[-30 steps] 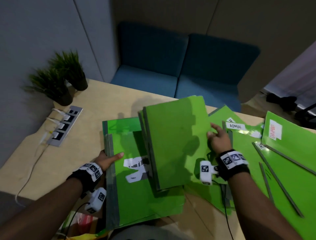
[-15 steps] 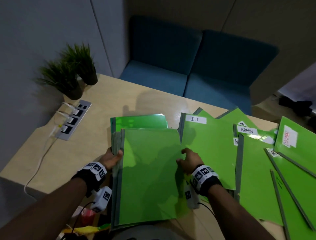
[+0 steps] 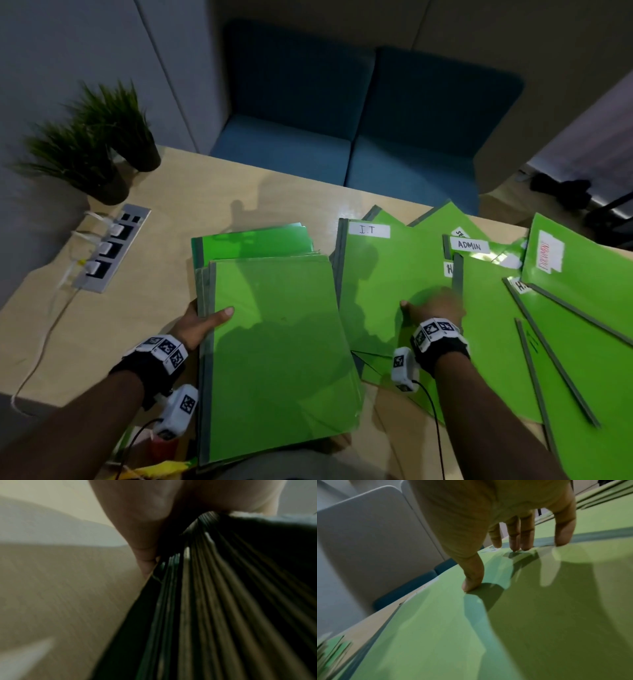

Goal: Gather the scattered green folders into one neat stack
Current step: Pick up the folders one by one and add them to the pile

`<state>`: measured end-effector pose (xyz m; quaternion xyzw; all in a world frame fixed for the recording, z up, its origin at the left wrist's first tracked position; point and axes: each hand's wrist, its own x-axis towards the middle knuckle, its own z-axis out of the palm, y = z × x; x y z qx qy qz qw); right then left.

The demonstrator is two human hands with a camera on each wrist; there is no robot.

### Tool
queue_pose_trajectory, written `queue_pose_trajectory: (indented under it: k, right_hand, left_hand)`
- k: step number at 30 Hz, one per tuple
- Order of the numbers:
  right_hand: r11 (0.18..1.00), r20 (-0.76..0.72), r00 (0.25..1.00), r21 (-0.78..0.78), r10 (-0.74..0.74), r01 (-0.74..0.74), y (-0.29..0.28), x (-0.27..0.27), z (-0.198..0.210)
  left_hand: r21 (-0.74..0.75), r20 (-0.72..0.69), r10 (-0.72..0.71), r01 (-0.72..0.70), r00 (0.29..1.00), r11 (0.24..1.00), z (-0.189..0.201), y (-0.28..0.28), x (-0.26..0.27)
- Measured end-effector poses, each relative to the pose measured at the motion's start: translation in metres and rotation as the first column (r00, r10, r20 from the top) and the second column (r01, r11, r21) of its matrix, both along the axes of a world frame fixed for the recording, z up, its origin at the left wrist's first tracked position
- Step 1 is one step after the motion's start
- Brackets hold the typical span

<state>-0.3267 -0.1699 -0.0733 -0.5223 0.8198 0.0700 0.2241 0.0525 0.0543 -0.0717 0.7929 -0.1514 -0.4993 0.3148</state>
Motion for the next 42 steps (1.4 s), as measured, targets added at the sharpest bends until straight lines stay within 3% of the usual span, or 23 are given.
queue_pose_trajectory:
  k: [3, 11, 14, 20, 25, 28, 31, 33, 37, 40, 42]
  right_hand:
    - [0.996, 0.139, 0.986, 0.022, -0.091, 0.089, -0.008, -0.004, -0.003]
    - [0.995, 0.07, 0.993, 0.007, -0.095, 0.095, 0.004, -0.008, 0.0]
    - [0.988, 0.199, 0.968, -0.008, -0.152, 0.156, 0.001, -0.024, 0.002]
    - [0.995, 0.378, 0.923, -0.029, -0.073, 0.09, 0.002, -0.048, 0.01]
    - [0.978, 0.538, 0.826, -0.011, -0.168, 0.206, 0.008, -0.071, 0.011]
    - [0.983, 0.531, 0.83, 0.038, -0.17, 0.177, 0.01, -0.073, 0.014]
    - [0.995, 0.407, 0.908, 0.071, -0.096, 0.073, 0.008, -0.06, 0.017]
    - [0.993, 0.382, 0.918, 0.073, -0.111, 0.09, 0.007, -0.048, 0.018]
    - [0.973, 0.504, 0.84, -0.001, -0.199, 0.231, 0.008, -0.037, 0.02]
    - [0.97, 0.596, 0.799, -0.134, -0.086, 0.204, 0.006, -0.033, 0.029]
    - [0.952, 0.689, 0.724, -0.19, -0.046, 0.241, 0.003, -0.032, 0.043]
  left_hand:
    - [0.009, 0.003, -0.015, 0.015, 1.0, 1.0, 0.004, 0.001, 0.0]
    - [0.062, 0.025, -0.045, 0.043, 0.999, 0.997, 0.009, 0.002, -0.001]
    - [0.04, 0.013, -0.008, 0.008, 1.0, 0.999, 0.01, 0.001, -0.004]
    - [0.008, 0.006, 0.021, -0.021, 1.0, 1.0, 0.008, 0.0, -0.01]
    - [-0.015, 0.018, 0.025, -0.025, 1.0, 1.0, 0.007, -0.002, -0.012]
    - [-0.015, 0.005, 0.042, -0.042, 0.999, 0.999, 0.006, -0.003, -0.012]
    - [-0.01, 0.008, 0.057, -0.057, 0.998, 0.998, 0.004, -0.003, -0.012]
    - [-0.009, 0.014, 0.063, -0.062, 0.998, 0.998, 0.005, -0.003, -0.014]
    - [-0.004, 0.024, 0.066, -0.066, 0.998, 0.998, 0.006, -0.003, -0.014]
    - [0.002, 0.018, 0.089, -0.09, 0.996, 0.996, 0.006, -0.004, -0.014]
    - [0.009, 0.011, 0.08, -0.08, 0.997, 0.997, 0.008, -0.003, -0.014]
